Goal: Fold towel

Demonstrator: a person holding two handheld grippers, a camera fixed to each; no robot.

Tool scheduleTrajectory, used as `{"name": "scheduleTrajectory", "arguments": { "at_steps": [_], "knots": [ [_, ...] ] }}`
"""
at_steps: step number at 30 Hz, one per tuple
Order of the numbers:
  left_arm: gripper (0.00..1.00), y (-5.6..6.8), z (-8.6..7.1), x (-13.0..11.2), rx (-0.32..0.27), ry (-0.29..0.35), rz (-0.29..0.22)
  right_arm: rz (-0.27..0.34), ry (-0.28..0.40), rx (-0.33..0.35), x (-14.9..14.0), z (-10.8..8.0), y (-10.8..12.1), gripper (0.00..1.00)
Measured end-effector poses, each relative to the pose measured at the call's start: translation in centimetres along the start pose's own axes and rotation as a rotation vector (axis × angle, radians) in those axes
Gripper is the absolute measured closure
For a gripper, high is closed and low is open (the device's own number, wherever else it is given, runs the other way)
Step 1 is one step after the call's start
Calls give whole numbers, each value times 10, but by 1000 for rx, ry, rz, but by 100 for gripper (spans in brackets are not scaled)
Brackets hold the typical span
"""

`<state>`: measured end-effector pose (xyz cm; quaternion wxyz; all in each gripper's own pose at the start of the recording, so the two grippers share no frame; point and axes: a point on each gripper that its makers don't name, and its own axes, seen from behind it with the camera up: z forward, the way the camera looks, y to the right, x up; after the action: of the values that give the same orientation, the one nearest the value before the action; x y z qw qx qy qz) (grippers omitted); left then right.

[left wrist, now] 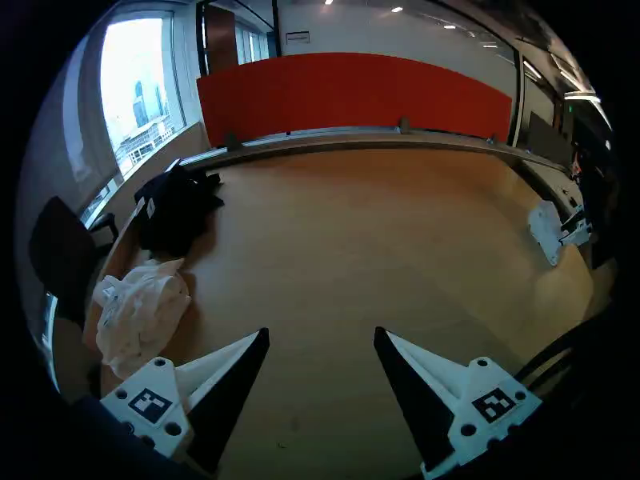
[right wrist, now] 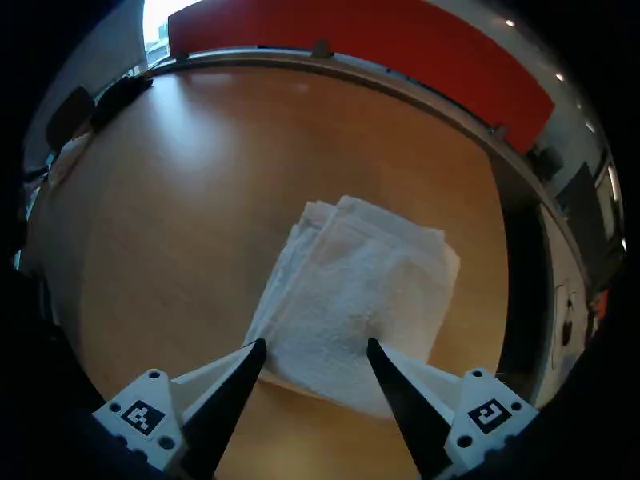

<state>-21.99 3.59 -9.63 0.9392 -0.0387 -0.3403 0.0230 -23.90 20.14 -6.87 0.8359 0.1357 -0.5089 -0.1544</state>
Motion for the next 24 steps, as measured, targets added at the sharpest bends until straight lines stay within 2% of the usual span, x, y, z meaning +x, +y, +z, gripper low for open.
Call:
{"name": "scheduleTrajectory", "arguments": {
  "at_steps": [20, 24],
  "knots": [
    [3, 0, 1, 6, -2, 10, -5, 22, 61, -12, 15, -17, 4, 1],
    [3, -1, 1, 7, -2, 12, -8, 50, 93, -19, 22, -20, 3, 1]
  ]
}}
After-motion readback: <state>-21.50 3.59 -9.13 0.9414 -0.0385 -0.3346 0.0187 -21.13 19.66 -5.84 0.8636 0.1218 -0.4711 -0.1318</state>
